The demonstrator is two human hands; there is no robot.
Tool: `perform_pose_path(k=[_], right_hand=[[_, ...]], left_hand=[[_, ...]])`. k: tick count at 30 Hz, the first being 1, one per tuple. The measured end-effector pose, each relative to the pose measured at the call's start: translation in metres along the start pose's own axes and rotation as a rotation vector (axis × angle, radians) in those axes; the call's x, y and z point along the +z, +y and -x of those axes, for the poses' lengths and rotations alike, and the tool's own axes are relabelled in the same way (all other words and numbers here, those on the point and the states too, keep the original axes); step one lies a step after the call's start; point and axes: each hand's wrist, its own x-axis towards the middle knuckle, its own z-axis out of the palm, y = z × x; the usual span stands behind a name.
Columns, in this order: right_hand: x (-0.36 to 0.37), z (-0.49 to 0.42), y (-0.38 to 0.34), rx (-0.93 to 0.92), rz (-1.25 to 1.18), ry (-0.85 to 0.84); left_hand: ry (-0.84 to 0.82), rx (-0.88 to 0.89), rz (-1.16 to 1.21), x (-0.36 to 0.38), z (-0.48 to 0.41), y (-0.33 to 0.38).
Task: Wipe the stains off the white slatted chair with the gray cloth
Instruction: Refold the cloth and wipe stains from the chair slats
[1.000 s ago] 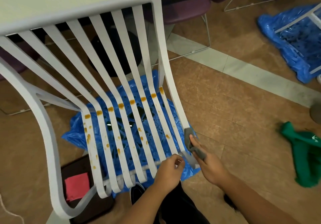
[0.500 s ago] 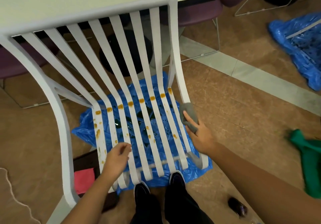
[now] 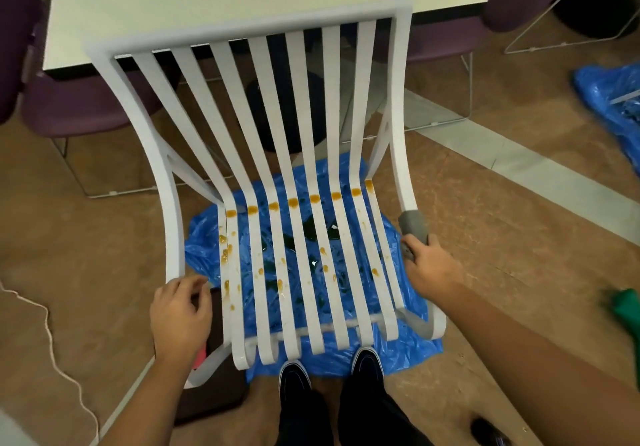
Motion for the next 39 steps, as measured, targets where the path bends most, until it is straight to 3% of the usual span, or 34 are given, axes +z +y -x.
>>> perform_pose_path(k=[3, 7, 9, 14, 18, 20, 26, 31, 34, 39], right_hand=[[-0.008, -0.016, -0.008, 0.005, -0.018, -0.001], [-0.002, 0.004, -0.008, 0.028, -0.062, -0.010], [0.006, 0.029, -0.006, 0.045, -0.055, -0.016], [0.019, 0.081, 0.006, 0.052, -0.037, -0.018], [0.018, 0.069, -0.002, 0.071, -0.114, 0.120], [0.008, 0.049, -0.012, 0.158, -0.122, 0.093], [-0.039, -0.031, -0.049, 0.326, 0.341, 0.041], [-0.030, -0.080, -0.058, 0.394, -0.212, 0.123], [-0.013, -0.073, -0.050, 0.317, -0.258, 0.236], [0.009, -0.029, -0.030, 0.267, -0.236, 0.269]], left_hand=[[0.027, -0.076, -0.078, 0.002, 0.004, -0.009], [-0.007, -0.431, -0.071, 0.004, 0.001, -0.017], [-0.084, -0.523, 0.002, 0.004, -0.001, -0.015], [-0.115, -0.428, 0.058, 0.006, 0.002, -0.011], [-0.106, -0.411, 0.063, 0.009, 0.003, -0.017], [-0.094, -0.386, 0.050, 0.010, 0.004, -0.017], [-0.097, -0.405, -0.022, 0.018, 0.004, -0.021], [-0.061, -0.408, -0.070, 0.025, 0.006, -0.021], [-0.048, -0.387, -0.098, 0.028, 0.007, -0.023], [-0.054, -0.353, -0.113, 0.027, 0.006, -0.026]])
